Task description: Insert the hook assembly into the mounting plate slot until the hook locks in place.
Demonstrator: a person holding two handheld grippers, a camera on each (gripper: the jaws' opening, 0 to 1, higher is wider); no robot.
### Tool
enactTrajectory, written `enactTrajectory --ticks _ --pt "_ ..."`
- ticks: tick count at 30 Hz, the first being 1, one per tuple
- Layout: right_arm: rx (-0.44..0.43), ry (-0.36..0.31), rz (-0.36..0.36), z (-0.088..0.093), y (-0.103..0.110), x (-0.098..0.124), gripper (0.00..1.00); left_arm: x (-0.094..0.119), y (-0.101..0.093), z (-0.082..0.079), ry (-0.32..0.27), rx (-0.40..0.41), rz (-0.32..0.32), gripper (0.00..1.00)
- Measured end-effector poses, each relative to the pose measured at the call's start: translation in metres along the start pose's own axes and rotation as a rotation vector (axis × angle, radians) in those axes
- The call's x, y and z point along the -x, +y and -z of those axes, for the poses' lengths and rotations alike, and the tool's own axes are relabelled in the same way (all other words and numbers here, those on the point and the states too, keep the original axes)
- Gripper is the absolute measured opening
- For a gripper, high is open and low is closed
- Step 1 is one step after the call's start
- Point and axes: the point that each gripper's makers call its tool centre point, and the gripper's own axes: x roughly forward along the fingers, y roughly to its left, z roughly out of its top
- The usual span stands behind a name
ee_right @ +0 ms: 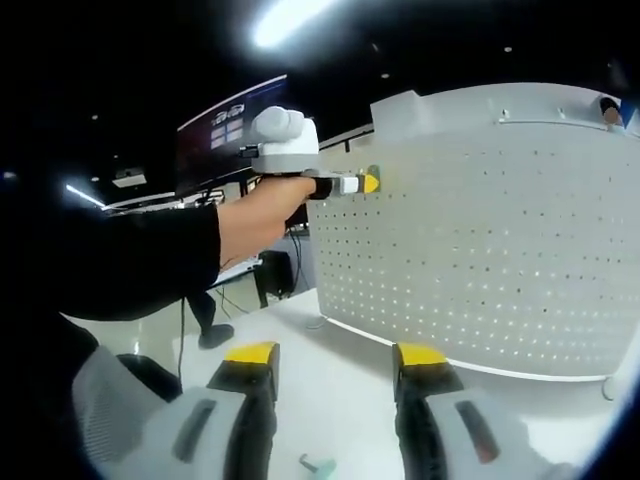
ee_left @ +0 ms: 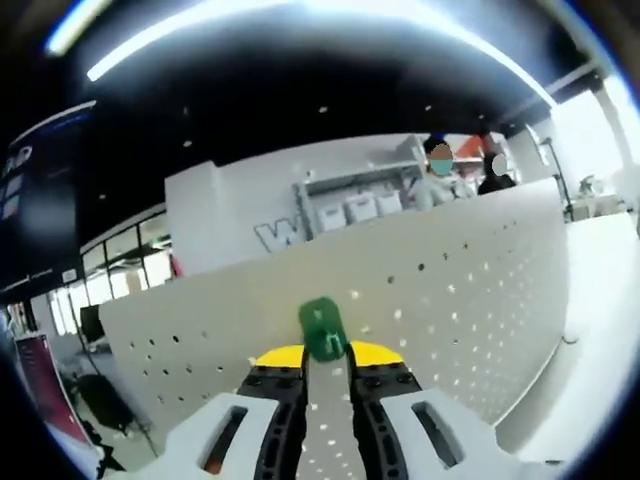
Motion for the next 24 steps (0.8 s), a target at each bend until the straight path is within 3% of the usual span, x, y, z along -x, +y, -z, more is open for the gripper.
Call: enactTrajectory --ticks 16,24 --pt "0.008 0.009 0.003 0.002 -0.001 0.0 0.43 0.019 -0.019 0.003 -0.012 0.05 0.09 0.49" --pt "0.013 0.014 0.001 0.004 0.0 -0.001 0.43 0.035 -0.027 0.005 -0.026 0.094 0.142 0.6"
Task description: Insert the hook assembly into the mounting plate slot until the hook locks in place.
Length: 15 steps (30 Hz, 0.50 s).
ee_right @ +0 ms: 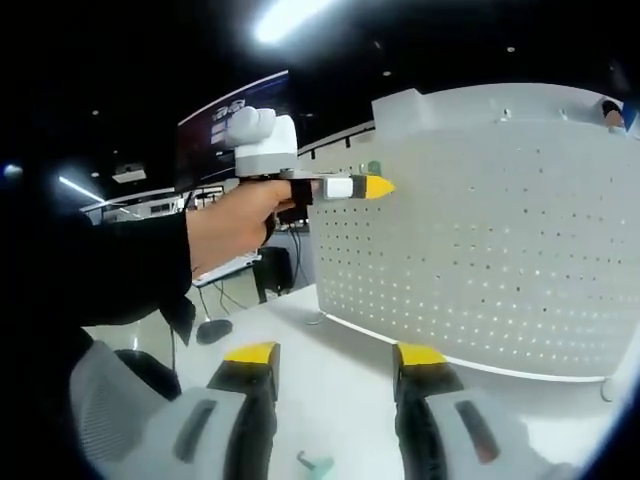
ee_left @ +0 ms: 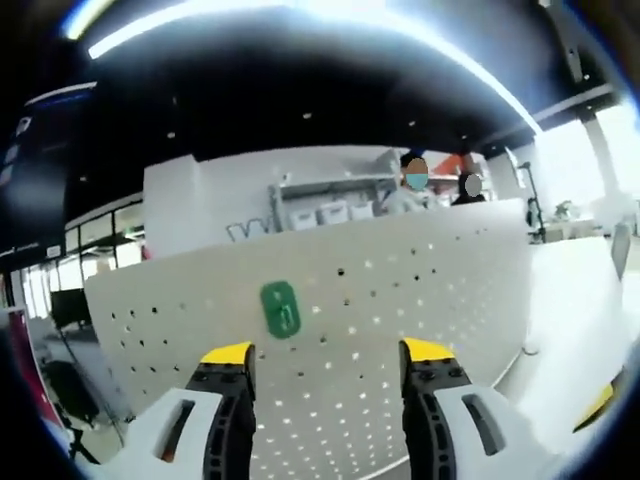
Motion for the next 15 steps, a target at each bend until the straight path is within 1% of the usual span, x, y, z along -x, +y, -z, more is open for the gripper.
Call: enactTrajectory --ticks 4,10,15 --pt "0.004 0.005 0.0 0.001 0.0 -0.001 0.43 0.008 -0.001 0.003 0.002 0.027 0.014 0.64" --pt "0.006 0.007 0.007 0.002 -0.002 -0.001 0.42 0.025 -0.007 0.006 -0.004 0.026 0.032 0.66" --pt "0.012 0.016 0.008 0.005 -0.002 -0.002 0.42 0.039 -0.013 0.015 0.006 0.035 0.05 0.66"
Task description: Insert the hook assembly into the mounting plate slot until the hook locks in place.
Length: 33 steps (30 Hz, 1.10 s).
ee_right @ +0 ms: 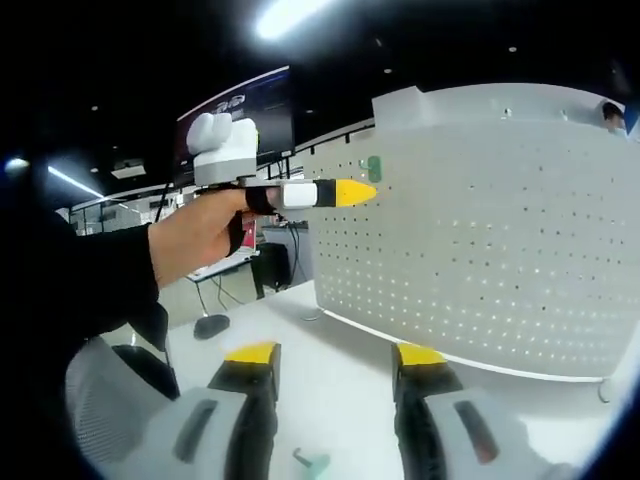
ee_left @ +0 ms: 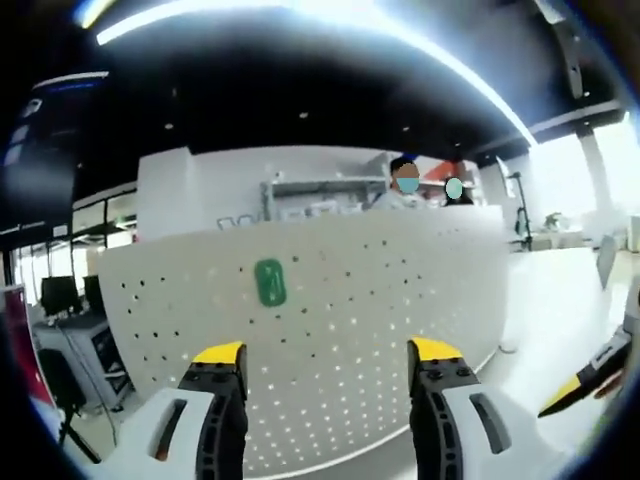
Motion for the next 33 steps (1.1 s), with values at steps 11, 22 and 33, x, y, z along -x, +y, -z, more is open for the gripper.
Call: enactTrajectory --ticks 11,22,33 --pt "0.014 0.029 -0.001 0.008 0.001 -0.003 0.41 0.024 -0.003 0.016 0.015 0.022 0.013 0.65" --pt "0.02 0.054 0.013 0.016 -0.003 -0.004 0.41 0.042 -0.015 0.03 0.028 0.035 0.035 0.64" --pt "0.022 0.074 0.028 0.023 -0.007 -0.005 0.39 0.058 -0.033 0.05 0.043 0.061 0.064 0.61"
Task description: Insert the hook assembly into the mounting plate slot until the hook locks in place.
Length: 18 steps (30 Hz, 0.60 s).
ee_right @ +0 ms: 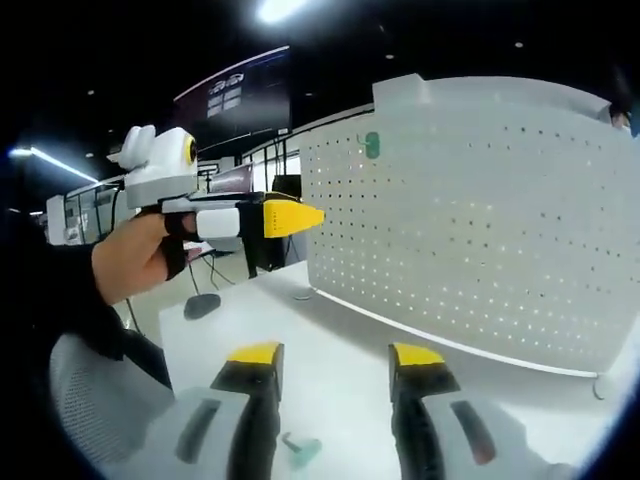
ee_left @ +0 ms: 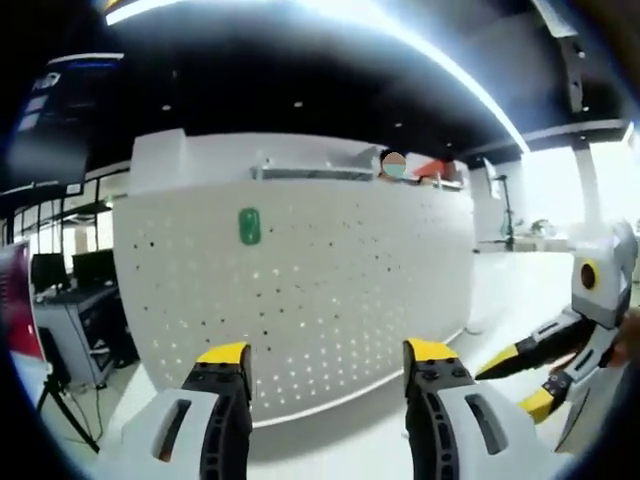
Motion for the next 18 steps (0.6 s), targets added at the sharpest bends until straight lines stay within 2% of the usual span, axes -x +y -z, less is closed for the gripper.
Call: enactTrajectory --ticks 12,18 --pt "-0.01 0.024 0.026 0.008 -0.007 -0.001 0.38 0.0 -0.02 0.022 0.034 0.002 0.054 0.6" --pt "-0.014 0.045 0.047 0.015 -0.014 -0.002 0.38 -0.002 -0.039 0.023 0.037 -0.018 0.113 0.6"
